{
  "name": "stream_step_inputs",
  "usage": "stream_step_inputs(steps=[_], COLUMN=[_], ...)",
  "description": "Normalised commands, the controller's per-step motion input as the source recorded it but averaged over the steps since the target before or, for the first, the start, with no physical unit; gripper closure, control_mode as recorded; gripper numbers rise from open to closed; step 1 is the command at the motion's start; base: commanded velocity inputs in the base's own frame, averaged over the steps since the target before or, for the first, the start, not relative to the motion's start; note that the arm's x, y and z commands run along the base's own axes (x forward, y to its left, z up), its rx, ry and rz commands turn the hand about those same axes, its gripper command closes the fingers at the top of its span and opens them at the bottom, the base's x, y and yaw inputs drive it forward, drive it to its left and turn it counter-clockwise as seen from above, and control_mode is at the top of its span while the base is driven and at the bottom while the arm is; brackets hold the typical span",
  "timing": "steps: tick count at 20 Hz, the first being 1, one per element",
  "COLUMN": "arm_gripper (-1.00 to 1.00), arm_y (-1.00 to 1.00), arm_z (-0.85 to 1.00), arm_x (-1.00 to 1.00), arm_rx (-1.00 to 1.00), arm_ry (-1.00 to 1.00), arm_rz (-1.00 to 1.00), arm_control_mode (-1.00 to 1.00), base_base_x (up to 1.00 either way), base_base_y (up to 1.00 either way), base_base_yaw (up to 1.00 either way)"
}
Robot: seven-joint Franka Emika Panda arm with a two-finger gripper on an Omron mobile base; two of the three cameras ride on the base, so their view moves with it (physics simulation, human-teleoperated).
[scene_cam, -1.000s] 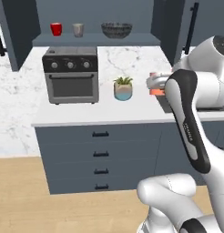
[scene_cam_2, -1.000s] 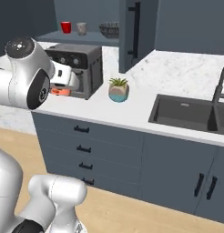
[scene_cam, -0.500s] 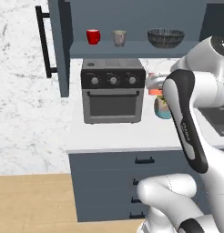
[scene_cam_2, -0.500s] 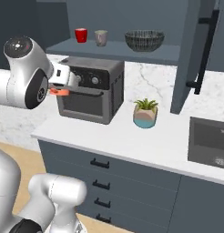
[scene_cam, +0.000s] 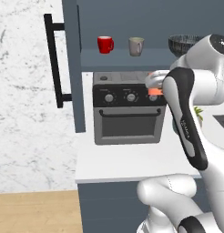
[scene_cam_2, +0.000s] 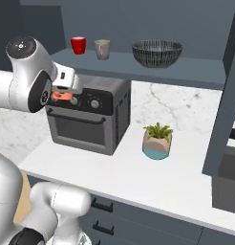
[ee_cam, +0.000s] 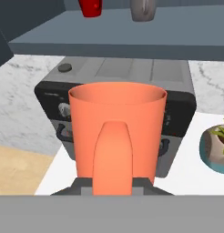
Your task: Gather all objects into one cabinet and sort the glasses and bowls to opposite sides.
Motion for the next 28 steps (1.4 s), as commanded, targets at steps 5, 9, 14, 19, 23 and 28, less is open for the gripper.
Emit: stream_step_inputs(steps=[5, 9, 14, 19, 23, 28], arm_gripper=[1.00, 1.00, 1.00, 1.00, 1.00, 1.00], arm_y=[0.00, 0.08, 0.15, 0.16, 0.29, 0.37], arm_z=[0.00, 0.10, 0.70, 0.32, 0.00, -0.15], arm_x=[0.00, 0.00, 0.04, 0.89, 1.00, 0.75], arm_rx=[0.00, -0.01, 0.00, 0.00, 0.00, -0.02], arm_ry=[0.00, -0.08, -0.22, -0.03, -0.04, -0.21], arm_rz=[0.00, 0.00, 0.04, 0.02, 0.05, 0.06], arm_control_mode=[1.00, -1.00, -1.00, -1.00, -1.00, -1.00], base_base_x=[-0.13, -0.06, 0.00, 0.00, 0.00, 0.00], base_base_y=[0.02, 0.02, 0.00, 0.00, 0.00, 0.00], base_base_yaw=[0.00, 0.00, 0.00, 0.00, 0.00, 0.00])
